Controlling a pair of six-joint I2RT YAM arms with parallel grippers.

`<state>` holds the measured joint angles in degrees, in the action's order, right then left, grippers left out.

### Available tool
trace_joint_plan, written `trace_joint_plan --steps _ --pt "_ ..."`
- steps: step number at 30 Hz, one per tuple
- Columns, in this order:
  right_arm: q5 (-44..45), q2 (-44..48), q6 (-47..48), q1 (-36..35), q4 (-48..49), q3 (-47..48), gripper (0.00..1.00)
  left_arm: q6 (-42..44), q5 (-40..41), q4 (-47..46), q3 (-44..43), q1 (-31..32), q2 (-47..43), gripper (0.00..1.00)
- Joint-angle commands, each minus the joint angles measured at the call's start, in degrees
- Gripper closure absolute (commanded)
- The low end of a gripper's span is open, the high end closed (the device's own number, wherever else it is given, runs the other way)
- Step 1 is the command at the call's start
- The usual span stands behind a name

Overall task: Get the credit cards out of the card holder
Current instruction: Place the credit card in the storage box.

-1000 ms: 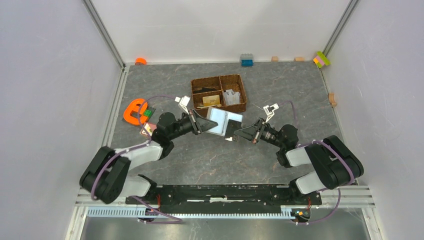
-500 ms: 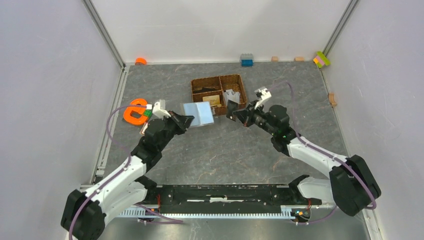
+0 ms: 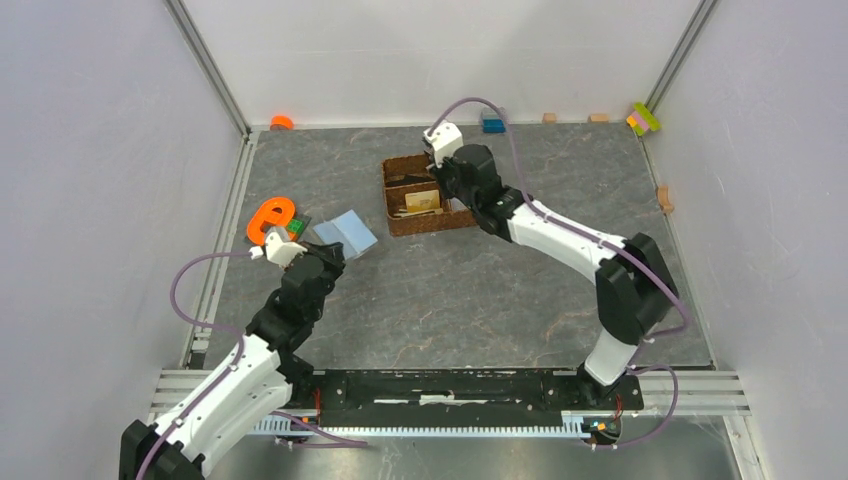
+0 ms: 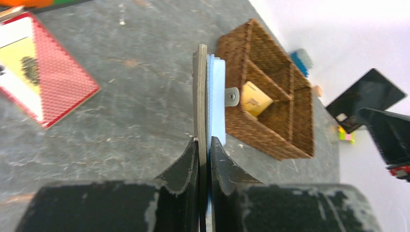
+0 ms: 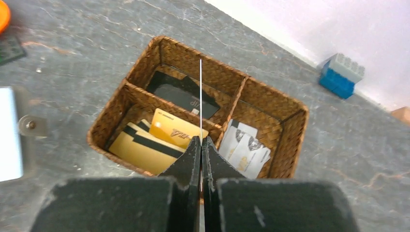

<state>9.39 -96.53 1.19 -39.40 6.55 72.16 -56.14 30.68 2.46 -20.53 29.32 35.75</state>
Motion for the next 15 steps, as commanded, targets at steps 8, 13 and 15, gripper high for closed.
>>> trace_joint_plan --steps 8,13,15 --pt "6.1 -14.4 25.3 -1.0 -1.8 16.0 1.00 -7.4 7.5 6.4 -2.9 -0.1 2.7 0.98" --pt "10.3 -17.7 29.9 -1.0 3.8 16.3 1.00 -6.9 7.2 5.8 -2.4 -0.1 1.6 0.98" --pt "10.1 -18.7 31.0 -1.0 4.8 16.5 1.00 -6.9 7.2 5.7 -2.3 -0.1 1.3 0.98"
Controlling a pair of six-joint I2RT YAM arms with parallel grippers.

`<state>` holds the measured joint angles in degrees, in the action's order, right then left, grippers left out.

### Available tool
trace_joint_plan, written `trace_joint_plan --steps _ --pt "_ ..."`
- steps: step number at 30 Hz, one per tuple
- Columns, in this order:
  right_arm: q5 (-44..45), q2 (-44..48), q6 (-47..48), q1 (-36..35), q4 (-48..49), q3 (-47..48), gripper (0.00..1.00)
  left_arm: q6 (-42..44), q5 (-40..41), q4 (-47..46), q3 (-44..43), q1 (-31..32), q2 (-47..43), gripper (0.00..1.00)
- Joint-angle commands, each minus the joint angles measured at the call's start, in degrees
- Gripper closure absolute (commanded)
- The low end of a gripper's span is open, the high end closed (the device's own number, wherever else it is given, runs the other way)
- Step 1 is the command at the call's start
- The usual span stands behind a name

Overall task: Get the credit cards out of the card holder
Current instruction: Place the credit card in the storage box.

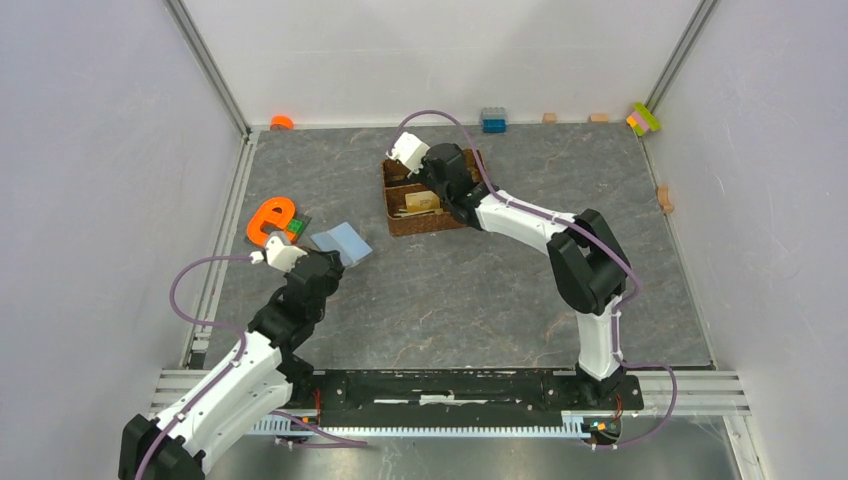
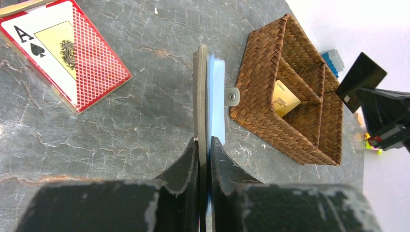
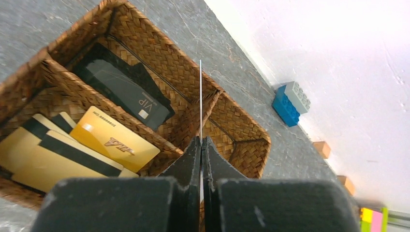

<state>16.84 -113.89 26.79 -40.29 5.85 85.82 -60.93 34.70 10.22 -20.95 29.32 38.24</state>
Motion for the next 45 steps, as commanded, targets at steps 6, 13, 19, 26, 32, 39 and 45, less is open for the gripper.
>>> trace_joint_plan --steps 6,13,19,26,32,39,45 --pt "0.8 -3.9 5.9 -0.2 8.5 2.9 1.00 -2.2 2.7 -2.0 -1.8 -0.1 -1.3 0.98" --pt "-0.3 -8.4 7.1 -0.6 11.0 6.6 1.00 -1.7 3.0 -2.4 -1.5 -0.1 -1.5 0.98" --pt "0.3 -10.8 8.5 -0.9 14.7 7.1 0.99 -1.5 2.7 -3.1 -1.3 -0.1 -1.3 0.98" --pt "3.6 -9.9 10.0 -1.4 21.2 1.9 0.69 -1.4 2.4 -3.2 -1.4 -0.1 -1.5 0.97" --pt "3.7 -3.1 5.9 -1.8 20.1 -2.8 0.65 -0.8 2.1 -3.8 -1.0 -0.1 -1.7 0.97" --pt "4.0 9.6 -8.6 -2.2 8.5 -7.8 0.47 7.1 -7.7 -13.3 1.2 -0.1 -2.6 0.97" --pt "4.7 20.8 -27.5 -2.2 -6.3 -12.2 0.36 13.8 -18.4 -23.9 4.6 -0.1 -2.8 0.96"
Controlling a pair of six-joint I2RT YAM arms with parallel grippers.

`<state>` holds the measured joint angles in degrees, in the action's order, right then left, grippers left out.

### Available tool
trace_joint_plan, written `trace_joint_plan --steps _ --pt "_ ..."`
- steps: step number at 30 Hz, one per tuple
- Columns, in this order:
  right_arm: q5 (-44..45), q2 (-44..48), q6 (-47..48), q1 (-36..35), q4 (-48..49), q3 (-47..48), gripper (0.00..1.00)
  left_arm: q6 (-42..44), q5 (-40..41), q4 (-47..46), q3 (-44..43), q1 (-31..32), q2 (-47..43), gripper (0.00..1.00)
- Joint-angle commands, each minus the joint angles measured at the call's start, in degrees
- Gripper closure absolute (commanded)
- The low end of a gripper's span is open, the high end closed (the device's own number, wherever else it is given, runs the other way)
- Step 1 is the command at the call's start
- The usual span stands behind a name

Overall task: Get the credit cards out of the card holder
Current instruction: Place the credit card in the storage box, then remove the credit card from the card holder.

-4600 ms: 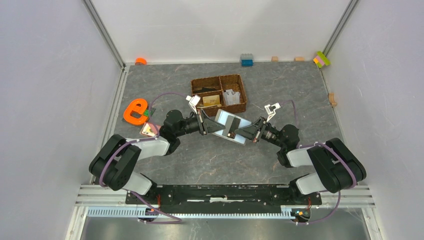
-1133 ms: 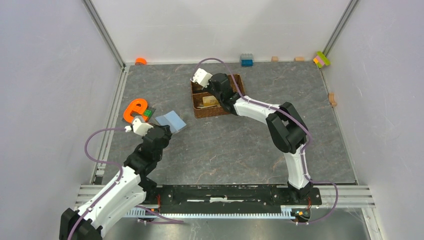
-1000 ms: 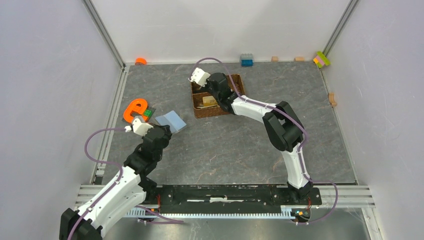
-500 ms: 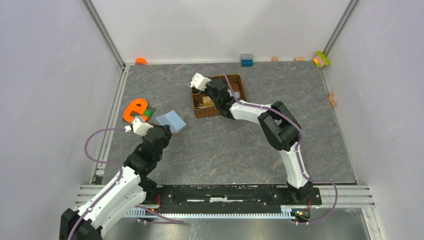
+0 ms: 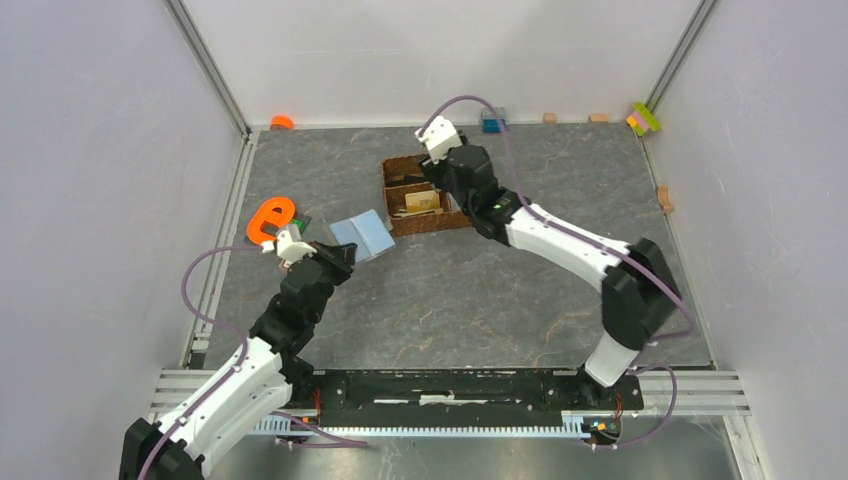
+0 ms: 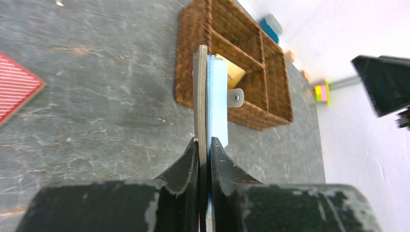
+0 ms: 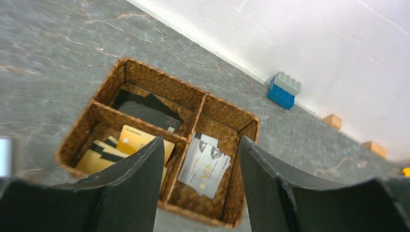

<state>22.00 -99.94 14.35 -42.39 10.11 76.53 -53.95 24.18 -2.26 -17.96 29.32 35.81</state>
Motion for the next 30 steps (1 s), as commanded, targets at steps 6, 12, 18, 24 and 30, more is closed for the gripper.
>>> trace_joint_plan --steps 6,12,18,24,30 --pt "-9.0 19.8 -22.0 -0.1 -12.4 -18.8 0.02 10.1 -22.2 -23.0 3.1 -0.1 4.0 0.95" --pt "-7.2 33.5 -26.7 -0.1 -2.0 -37.2 0.02 9.4 -38.8 -34.9 1.9 -0.1 20.4 0.96" --pt "-9.4 40.0 -35.1 -0.1 1.6 -42.1 0.02 10.0 -42.1 -36.3 -2.6 0.5 31.2 0.97" --pt "-15.2 41.6 -32.7 -0.1 10.6 -50.0 0.02 10.0 -44.4 -35.4 -7.8 4.3 41.0 0.97" --pt "-21.4 35.6 -32.9 -0.1 14.3 -51.5 0.02 17.2 -38.6 -20.1 -15.5 8.8 45.5 0.94"
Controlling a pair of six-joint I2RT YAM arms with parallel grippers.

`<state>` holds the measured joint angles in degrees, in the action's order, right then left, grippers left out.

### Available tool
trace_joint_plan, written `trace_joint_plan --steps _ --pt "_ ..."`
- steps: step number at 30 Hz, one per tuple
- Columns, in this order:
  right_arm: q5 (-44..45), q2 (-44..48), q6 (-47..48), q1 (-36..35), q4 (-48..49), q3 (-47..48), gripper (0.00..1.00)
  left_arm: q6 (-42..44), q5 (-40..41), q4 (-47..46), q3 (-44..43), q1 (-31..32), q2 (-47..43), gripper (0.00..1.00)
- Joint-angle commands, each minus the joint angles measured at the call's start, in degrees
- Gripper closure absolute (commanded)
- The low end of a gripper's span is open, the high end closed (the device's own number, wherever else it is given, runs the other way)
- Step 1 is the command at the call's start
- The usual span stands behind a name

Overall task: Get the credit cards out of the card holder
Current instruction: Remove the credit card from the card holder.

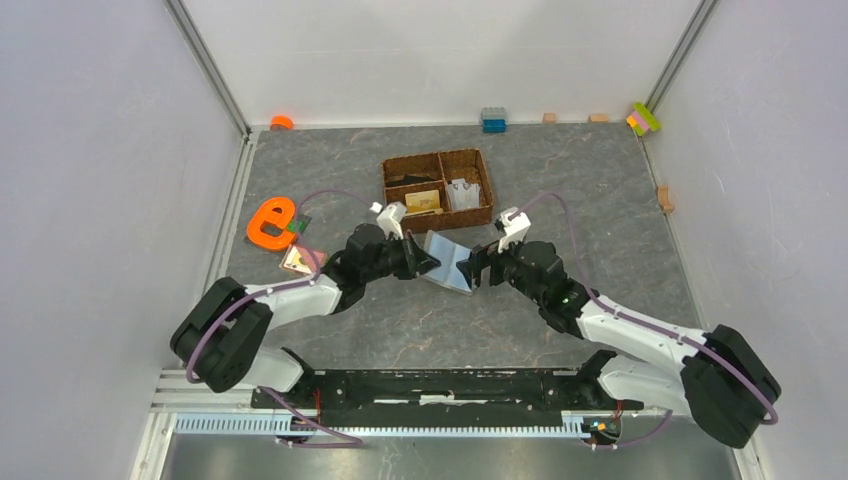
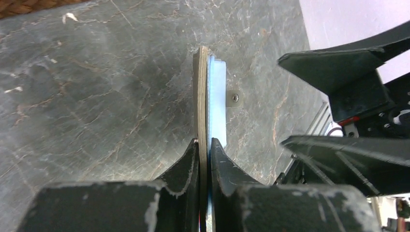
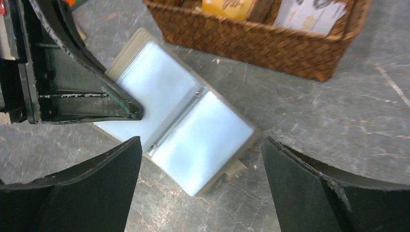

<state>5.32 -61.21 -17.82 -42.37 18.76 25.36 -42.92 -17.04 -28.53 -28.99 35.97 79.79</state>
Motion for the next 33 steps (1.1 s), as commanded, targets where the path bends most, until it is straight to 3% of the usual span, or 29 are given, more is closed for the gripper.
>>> trace_joint_plan --steps 1,12,20,25,33 --pt "-4.6 -4.6 -1.0 -0.1 5.2 0.0 0.04 6.1 3.0 6.4 -4.5 2.2 2.2 0.93" --pt "-3.2 -11.7 -1.4 -0.1 6.1 0.8 0.24 8.9 2.0 15.0 -10.8 2.2 8.6 0.83" --pt "-7.4 -19.1 -1.6 0.0 6.2 3.5 0.45 10.3 0.6 15.3 -9.9 2.2 4.7 0.54" --pt "-8.4 -20.9 -1.3 0.2 6.0 4.4 0.49 9.8 -0.5 15.3 -9.9 2.0 4.6 0.54" --pt "-8.0 -21.1 -0.4 0.8 5.6 5.2 0.53 7.8 -4.2 13.8 -10.0 0.4 5.4 0.65"
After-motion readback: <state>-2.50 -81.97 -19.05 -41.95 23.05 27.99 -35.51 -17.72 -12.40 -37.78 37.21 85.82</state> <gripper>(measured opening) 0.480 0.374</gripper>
